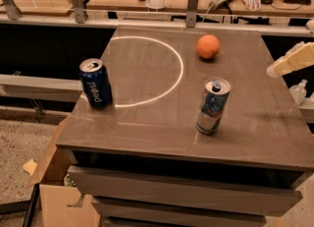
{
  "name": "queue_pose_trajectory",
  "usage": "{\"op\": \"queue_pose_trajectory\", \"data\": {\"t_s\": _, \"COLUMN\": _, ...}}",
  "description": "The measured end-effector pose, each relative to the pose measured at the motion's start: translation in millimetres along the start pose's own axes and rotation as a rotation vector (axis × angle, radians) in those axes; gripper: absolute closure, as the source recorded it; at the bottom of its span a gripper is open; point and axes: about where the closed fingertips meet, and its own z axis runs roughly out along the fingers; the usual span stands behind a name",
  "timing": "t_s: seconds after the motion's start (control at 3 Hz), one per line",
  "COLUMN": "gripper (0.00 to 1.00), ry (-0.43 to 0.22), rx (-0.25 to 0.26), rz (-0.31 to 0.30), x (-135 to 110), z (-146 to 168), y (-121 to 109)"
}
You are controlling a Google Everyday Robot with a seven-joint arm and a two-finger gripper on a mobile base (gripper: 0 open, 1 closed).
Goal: Move orange near pepsi can
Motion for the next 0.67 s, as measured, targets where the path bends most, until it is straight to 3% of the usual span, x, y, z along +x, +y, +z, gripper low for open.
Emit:
{"op": "queue_pose_trajectory", "data": {"t_s": 0.33, "gripper": 0.0, "ry": -0.01, "rx": 0.022, "rz": 0.037, "x": -1.9, "z": 1.5, "y": 1.3}}
{"op": "queue_pose_trajectory", "data": {"t_s": 0.67, "gripper": 0.0, "ry": -0.077, "rx": 0.026, "rz": 0.071, "x": -11.8, "z": 17.7, "y": -4.2}}
